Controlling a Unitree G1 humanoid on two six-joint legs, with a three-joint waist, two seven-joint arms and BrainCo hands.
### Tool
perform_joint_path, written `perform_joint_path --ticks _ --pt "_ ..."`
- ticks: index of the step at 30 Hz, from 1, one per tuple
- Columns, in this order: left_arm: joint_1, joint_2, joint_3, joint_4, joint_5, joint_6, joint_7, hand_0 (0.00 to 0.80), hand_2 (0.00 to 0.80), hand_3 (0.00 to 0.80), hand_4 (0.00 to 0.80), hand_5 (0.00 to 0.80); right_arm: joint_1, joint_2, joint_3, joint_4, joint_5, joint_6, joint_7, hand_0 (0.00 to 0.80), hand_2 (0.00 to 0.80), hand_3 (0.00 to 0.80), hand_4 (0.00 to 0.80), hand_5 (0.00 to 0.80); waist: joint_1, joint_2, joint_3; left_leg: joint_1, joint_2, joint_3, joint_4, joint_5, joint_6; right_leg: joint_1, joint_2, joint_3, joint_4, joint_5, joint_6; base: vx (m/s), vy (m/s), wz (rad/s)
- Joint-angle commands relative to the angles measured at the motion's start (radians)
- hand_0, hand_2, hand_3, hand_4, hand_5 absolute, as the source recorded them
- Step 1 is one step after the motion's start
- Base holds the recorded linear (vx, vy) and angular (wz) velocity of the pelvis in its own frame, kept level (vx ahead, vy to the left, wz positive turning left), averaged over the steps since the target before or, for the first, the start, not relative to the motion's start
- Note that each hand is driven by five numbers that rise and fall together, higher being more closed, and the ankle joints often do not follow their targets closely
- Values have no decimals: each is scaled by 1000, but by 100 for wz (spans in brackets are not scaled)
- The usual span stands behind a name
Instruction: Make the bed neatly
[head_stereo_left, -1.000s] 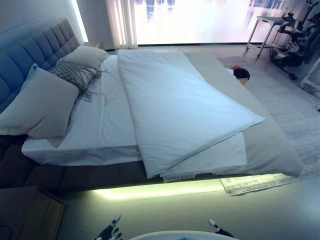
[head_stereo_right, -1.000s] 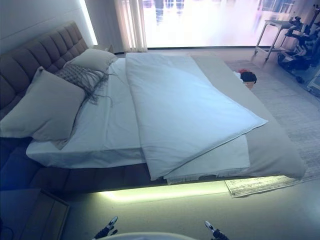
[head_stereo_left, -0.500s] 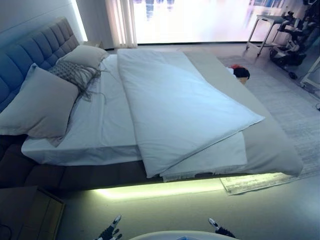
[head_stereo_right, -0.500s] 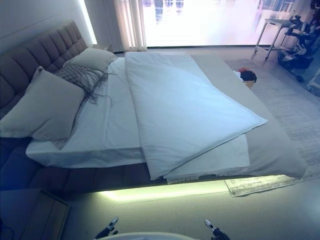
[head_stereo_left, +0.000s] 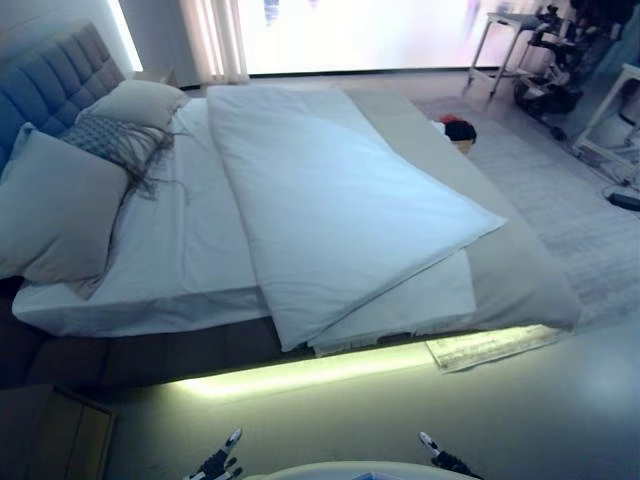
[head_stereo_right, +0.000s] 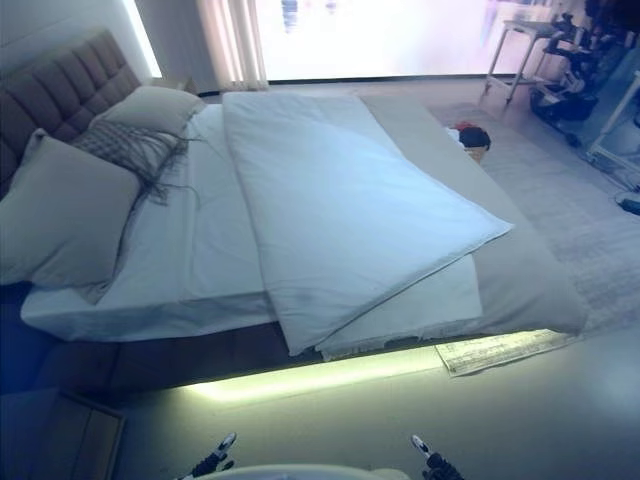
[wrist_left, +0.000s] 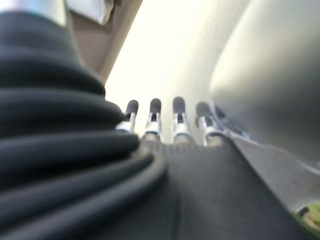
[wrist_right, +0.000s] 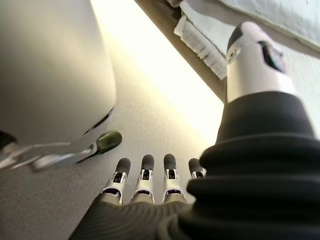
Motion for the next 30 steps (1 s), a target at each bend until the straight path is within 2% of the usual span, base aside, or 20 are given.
perform_joint_path --ticks 1,2,4,5,6,7,8,9,10,12,13,14,17,20,22,25,27,29,30 --pt "-79 -23 42 36 -78 -24 -8 0 0 0 0 0 -77 -48 -15 77 -59 11 -45 0 0 0 0 0 -17 -26 39 -203 -84 -141 374 107 83 63 39 34 -64 56 -51 114 -94 -63" --pt "-73 -26 54 33 -90 -28 -12 0 0 0 0 0 -79 -58 -18 80 -86 21 -59 0 0 0 0 0 2 -22 56 -287 -104 -151 399 154 69 81 49 58 -76 60 -47 197 -101 -50" --pt "-64 -26 58 32 -98 -28 -17 0 0 0 0 0 -83 -76 -30 100 -99 28 -56 0 0 0 0 0 18 -14 77 -321 -81 -113 305 184 63 117 67 70 -89 47 -40 216 -14 -41" --pt "-62 -27 56 32 -101 -27 -14 0 0 0 0 0 -85 -84 -40 104 -96 29 -45 0 0 0 0 0 27 -5 83 -331 -72 -93 195 209 61 142 78 67 -96 34 -35 288 67 -48" --pt "-58 -27 50 33 -107 -28 -9 0 0 0 0 0 -88 -87 -46 99 -89 31 -36 0 0 0 0 0 41 0 92 -335 -79 -104 68 242 57 173 84 71 -106 21 -25 406 106 -53" --pt "-51 -27 45 35 -110 -28 -3 0 0 0 0 0 -91 -88 -46 92 -77 32 -22 0 0 0 0 0 63 4 98 -350 -77 -138 -101 279 46 211 88 84 -114 3 -15 420 95 -53" --pt "-42 -27 49 39 -108 -29 2 0 0 0 0 0 -92 -87 -39 87 -69 31 -12 0 0 0 0 0 80 -2 102 -367 -68 -165 -198 282 42 235 82 95 -118 -10 -8 418 68 -57" --pt "-34 -27 56 46 -105 -29 6 0 0 0 0 0 -89 -86 -35 84 -67 32 2 0 0 0 0 0 92 -6 103 -409 -50 -195 -203 273 35 251 81 100 -118 -25 -7 343 41 -60" --pt "-26 -27 66 53 -101 -30 7 0 0 0 0 0 -84 -86 -36 81 -73 34 12 0 0 0 0 0 96 -8 102 -426 -37 -203 -203 272 28 265 79 99 -120 -37 -5 394 71 -69" --pt "0 -33 103 75 -81 -36 12 0 0 0 0 0 -61 -77 -43 76 -99 34 25 0 0 0 0 0 101 -1 93 -419 5 -153 -203 298 10 303 76 74 -113 -89 -2 469 144 -68" --pt "10 -32 109 81 -76 -38 9 0 0 0 0 0 -53 -71 -42 76 -103 32 23 0 0 0 0 0 106 5 91 -430 26 -143 -203 311 -2 313 71 57 -102 -109 0 456 181 -64" --pt "18 -31 114 85 -75 -37 7 0 0 0 0 0 -47 -67 -41 78 -103 28 23 0 0 0 0 0 110 9 88 -430 37 -135 -203 313 -6 321 63 44 -89 -127 4 433 197 -65" --pt "36 -27 135 96 -41 -25 14 0 0 0 0 0 -42 -49 -50 94 -87 4 32 0 0 0 0 0 117 14 66 -400 48 -90 -203 274 2 351 24 6 -64 -154 28 497 275 -48" --pt "30 -9 145 106 -20 -28 10 0 0 0 0 0 -39 -41 -66 100 -78 3 36 0 0 0 0 0 120 13 42 -347 30 -53 -203 289 18 373 -14 -10 -29 -171 54 538 350 4" --pt "19 3 157 99 -25 -33 -6 0 0 0 0 0 -41 -34 -71 107 -103 -5 59 0 0 0 0 0 117 -4 26 -301 -8 -34 -192 277 49 368 -65 -34 -9 -117 89 466 341 7" --pt "-7 13 146 85 -42 -45 -8 0 0 0 0 0 -49 -17 -61 94 -102 -25 82 0 0 0 0 0 124 -25 10 -282 -63 -46 -180 248 96 343 -104 -40 37 -36 122 288 250 11" --pt "-30 28 132 75 -40 -44 -13 0 0 0 0 0 -63 -8 -44 59 -92 -37 98 0 0 0 0 0 130 -35 6 -280 -102 -50 -175 226 128 282 -145 -42 161 75 141 219 243 8" --pt "-51 42 114 63 -32 -35 -16 0 0 0 0 0 -77 -10 -29 20 -76 -34 103 0 0 0 0 0 118 -21 9 -256 -123 -62 -176 202 151 148 -156 -20 322 154 140 194 219 11" --pt "-61 47 109 57 -35 -33 -10 0 0 0 0 0 -82 -11 -23 9 -67 -33 109 0 0 0 0 0 112 -21 14 -241 -134 -64 -176 195 155 102 -171 -25 348 160 134 181 151 33"
